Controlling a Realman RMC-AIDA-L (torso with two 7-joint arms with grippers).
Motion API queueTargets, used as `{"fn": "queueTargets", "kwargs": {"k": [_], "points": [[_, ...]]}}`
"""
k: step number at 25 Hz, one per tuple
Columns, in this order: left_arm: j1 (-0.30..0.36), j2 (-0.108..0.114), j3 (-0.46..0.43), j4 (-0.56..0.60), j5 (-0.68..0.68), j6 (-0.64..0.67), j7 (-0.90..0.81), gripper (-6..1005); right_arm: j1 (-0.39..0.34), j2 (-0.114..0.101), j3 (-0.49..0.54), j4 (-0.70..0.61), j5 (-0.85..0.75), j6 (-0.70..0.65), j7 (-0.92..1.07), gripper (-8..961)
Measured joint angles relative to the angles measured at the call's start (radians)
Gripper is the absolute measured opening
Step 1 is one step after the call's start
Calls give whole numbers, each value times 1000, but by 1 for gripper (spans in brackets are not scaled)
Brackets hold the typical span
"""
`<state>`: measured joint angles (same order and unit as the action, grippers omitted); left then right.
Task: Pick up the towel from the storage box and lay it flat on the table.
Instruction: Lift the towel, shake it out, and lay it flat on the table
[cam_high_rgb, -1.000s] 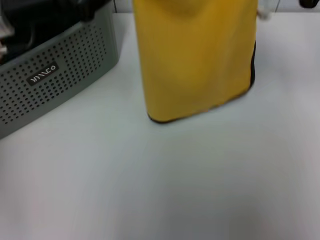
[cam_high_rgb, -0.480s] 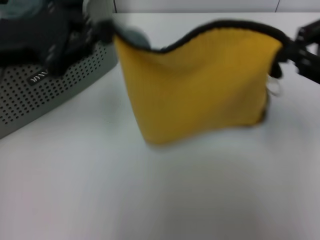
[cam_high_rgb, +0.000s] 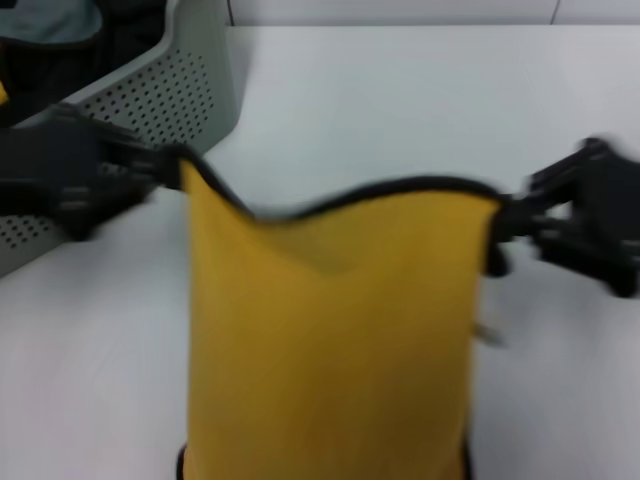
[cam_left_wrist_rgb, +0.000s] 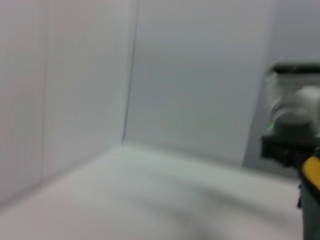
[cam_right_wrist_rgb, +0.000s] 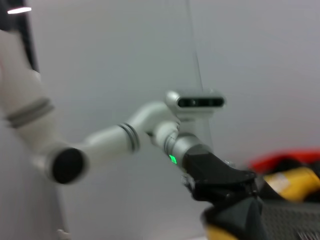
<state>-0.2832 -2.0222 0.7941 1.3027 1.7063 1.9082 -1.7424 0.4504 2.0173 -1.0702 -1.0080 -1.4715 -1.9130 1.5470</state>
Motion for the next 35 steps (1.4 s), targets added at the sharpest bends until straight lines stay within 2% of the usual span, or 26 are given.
{"fn": "queueTargets", "kwargs": {"k": [2,4,6,10,13,19,23,27,30,35], "points": [[-60,-48,3,0,195,-80,-25,12,38,3,-47,126,-35,94,-35,106],[-121,-76,27,-41,363,-175,-52,12,71,3,-64,213,-46,198,-60,107],[-178,-73,75,-109,458,-281,-97,12,89,0,-68,260,-51,293,-75,108],[-233,-71,118,-157,534,-399,-141,13,86,-18,-61,271,-78,410,-75,110],[-259,-71,180,-164,599,-468,-198,13,94,-35,-61,290,-111,469,-66,111],[-277,-73,303,-164,682,-590,-300,14,115,-41,-62,295,-203,579,-31,114],[-279,-73,316,-161,685,-627,-315,14,138,-47,-62,287,-232,632,-29,116],[-291,-72,317,-158,686,-635,-318,14,186,-72,-64,294,-239,648,-28,118],[-302,-71,314,-158,696,-638,-319,15,232,-83,-66,296,-278,663,-19,119],[-316,-70,313,-164,723,-641,-320,15,317,-77,-66,306,-408,695,31,122]]}}
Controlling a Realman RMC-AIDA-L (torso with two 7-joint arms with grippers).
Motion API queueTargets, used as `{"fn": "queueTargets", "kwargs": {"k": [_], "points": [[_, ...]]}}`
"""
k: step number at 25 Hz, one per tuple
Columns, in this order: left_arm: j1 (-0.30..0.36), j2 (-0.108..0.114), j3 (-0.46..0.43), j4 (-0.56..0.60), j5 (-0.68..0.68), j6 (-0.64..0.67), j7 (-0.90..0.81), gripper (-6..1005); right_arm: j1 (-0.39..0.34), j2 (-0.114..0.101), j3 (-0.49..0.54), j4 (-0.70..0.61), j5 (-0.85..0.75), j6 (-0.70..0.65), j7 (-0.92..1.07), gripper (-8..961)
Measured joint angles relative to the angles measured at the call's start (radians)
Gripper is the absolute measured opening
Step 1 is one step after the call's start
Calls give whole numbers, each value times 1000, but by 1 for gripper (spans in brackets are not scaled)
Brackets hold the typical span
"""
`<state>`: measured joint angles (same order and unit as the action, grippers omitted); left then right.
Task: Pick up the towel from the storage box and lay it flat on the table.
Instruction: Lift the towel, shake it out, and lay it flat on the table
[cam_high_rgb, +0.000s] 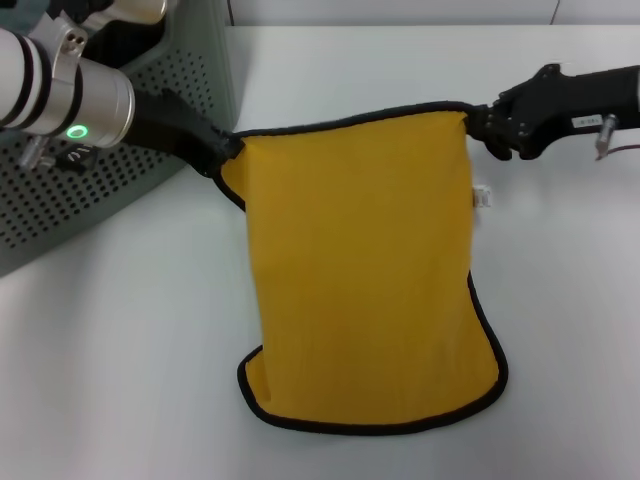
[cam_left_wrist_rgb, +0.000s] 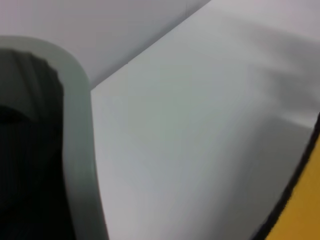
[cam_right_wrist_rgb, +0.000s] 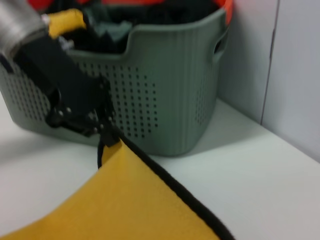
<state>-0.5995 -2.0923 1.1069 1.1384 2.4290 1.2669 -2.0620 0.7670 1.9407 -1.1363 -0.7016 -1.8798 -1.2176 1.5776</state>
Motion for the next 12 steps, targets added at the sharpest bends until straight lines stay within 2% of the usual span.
{"fn": "queueTargets", "kwargs": {"k": [5,12], "points": [[2,0,0,-4,1,-11,-3,16,27,31,-4,5,-58,47,-5,124],[7,0,4,-4,2,-12,-11,17,25,37,-4,5,-65,68,-7,127]]}}
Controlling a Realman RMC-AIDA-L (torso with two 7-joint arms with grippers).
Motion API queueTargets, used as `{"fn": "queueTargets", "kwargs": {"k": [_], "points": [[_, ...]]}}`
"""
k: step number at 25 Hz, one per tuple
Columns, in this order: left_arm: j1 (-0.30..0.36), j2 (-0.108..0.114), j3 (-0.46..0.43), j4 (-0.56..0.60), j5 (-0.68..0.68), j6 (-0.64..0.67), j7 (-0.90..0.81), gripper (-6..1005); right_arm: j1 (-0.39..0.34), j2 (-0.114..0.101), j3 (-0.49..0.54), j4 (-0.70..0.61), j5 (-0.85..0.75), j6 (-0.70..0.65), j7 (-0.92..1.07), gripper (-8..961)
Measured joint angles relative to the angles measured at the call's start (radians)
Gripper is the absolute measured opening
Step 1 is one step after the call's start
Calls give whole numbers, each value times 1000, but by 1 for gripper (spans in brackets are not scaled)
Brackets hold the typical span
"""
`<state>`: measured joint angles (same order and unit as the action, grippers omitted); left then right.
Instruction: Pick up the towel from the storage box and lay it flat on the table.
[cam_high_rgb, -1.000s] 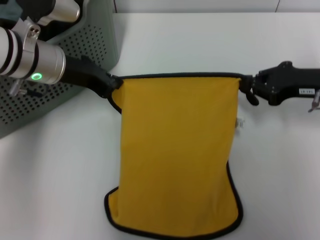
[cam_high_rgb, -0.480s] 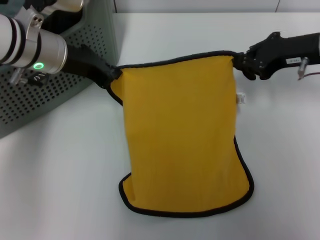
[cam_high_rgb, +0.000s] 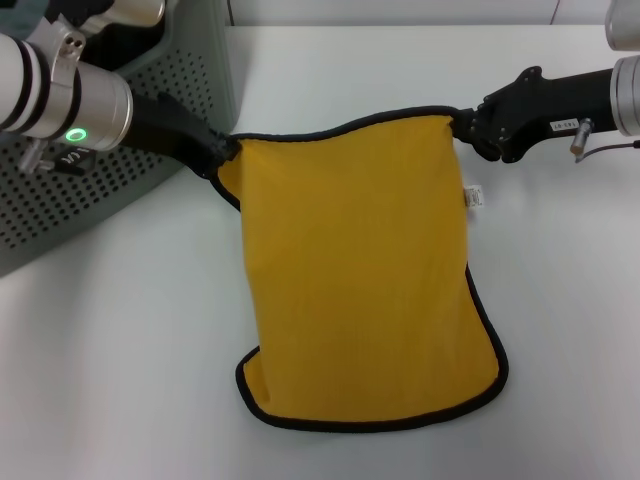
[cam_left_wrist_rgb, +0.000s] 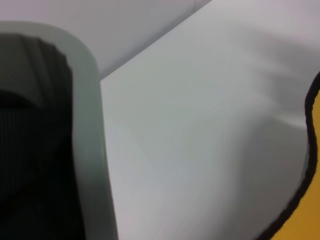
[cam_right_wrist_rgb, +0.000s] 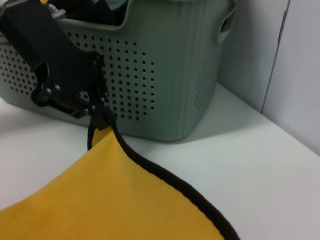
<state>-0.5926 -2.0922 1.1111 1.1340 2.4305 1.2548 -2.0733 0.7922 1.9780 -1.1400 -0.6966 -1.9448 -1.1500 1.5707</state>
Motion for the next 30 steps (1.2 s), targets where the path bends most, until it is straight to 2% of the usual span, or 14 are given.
{"fn": "queueTargets", "kwargs": {"k": [14,21,24,30], "points": [[-9,-1,-7,-23,-7,0,-7,26,-19,15,8,-13,7,9,-7,134],[-6,-1,-7,-18,-25,1,-6,34,-58,38,-1,-45,5,130,-10,138],[0,4,-10,-12,-69,9,11,129,-81,39,1,-67,9,135,-11,139],[35,22,-34,32,-215,97,100,366,-171,46,-8,-167,61,76,-27,352]]}}
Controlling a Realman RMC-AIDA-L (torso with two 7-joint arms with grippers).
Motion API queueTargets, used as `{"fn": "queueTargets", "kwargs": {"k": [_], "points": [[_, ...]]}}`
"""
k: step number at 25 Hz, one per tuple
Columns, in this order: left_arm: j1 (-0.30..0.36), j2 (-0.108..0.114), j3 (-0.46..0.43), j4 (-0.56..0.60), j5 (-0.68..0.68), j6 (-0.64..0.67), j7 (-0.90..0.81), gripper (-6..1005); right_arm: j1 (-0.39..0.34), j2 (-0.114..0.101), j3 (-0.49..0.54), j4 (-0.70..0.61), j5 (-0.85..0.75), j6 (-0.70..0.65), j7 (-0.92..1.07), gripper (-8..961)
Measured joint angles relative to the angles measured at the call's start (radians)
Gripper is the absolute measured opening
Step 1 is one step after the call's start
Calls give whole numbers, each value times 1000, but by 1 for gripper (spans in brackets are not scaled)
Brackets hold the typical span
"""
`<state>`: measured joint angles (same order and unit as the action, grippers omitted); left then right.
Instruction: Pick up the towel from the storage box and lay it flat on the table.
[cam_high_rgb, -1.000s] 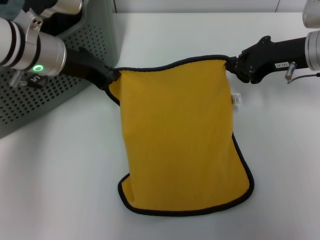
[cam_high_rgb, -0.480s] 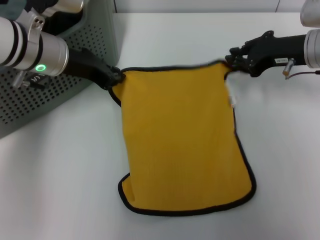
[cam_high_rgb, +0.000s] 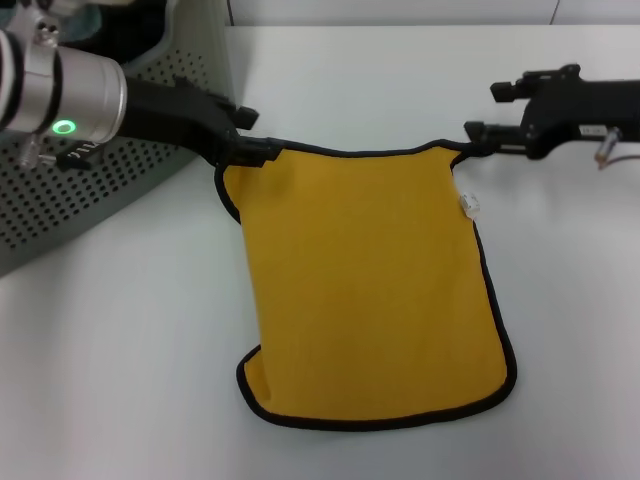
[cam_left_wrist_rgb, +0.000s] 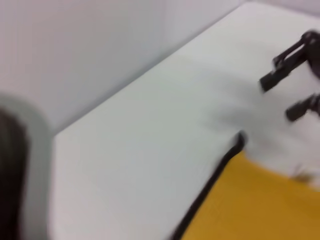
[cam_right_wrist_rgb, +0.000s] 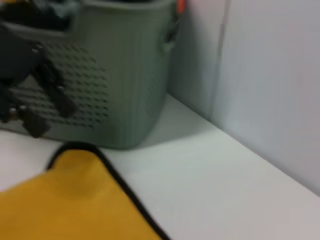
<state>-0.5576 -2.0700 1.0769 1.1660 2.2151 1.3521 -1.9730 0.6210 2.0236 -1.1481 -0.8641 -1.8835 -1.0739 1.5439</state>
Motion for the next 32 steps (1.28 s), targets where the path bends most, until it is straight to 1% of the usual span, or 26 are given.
{"fn": "queueTargets", "kwargs": {"k": [1,2,3,5,7,8,9,10,12,14,18,24,28,32], "points": [[7,2,-15,1,-41,29,36,409,-14,0,-3,-9,20,-26,-14,400],[19,2,-37,-3,-104,79,99,426,-30,0,-4,-17,47,-62,-39,448],[31,2,-55,-10,-152,116,158,442,-55,0,-5,-21,85,-118,-80,495],[69,-1,-97,-53,-276,214,327,476,-100,-1,-2,-16,164,-236,-177,591],[99,-4,-131,-125,-383,296,491,509,-152,-4,1,0,233,-358,-279,675],[109,-2,-145,-178,-430,337,559,509,-168,-4,2,5,253,-397,-315,717],[117,1,-155,-219,-464,369,608,510,-188,-4,3,14,273,-440,-352,759],[123,9,-175,-295,-505,413,670,510,-206,-3,4,27,303,-492,-398,801],[127,28,-206,-410,-537,473,747,511,-222,-2,4,62,359,-557,-449,801],[128,43,-225,-494,-543,517,812,512,-217,-3,3,101,396,-595,-467,801],[136,61,-231,-583,-537,557,915,513,-170,-2,-7,172,405,-617,-477,801],[170,65,-232,-599,-530,559,973,514,-90,2,-51,256,411,-640,-493,801],[194,66,-235,-601,-539,559,1015,514,-77,4,-77,269,428,-646,-499,801],[200,67,-235,-608,-538,560,1027,514,-75,4,-86,270,442,-646,-500,801]]}}
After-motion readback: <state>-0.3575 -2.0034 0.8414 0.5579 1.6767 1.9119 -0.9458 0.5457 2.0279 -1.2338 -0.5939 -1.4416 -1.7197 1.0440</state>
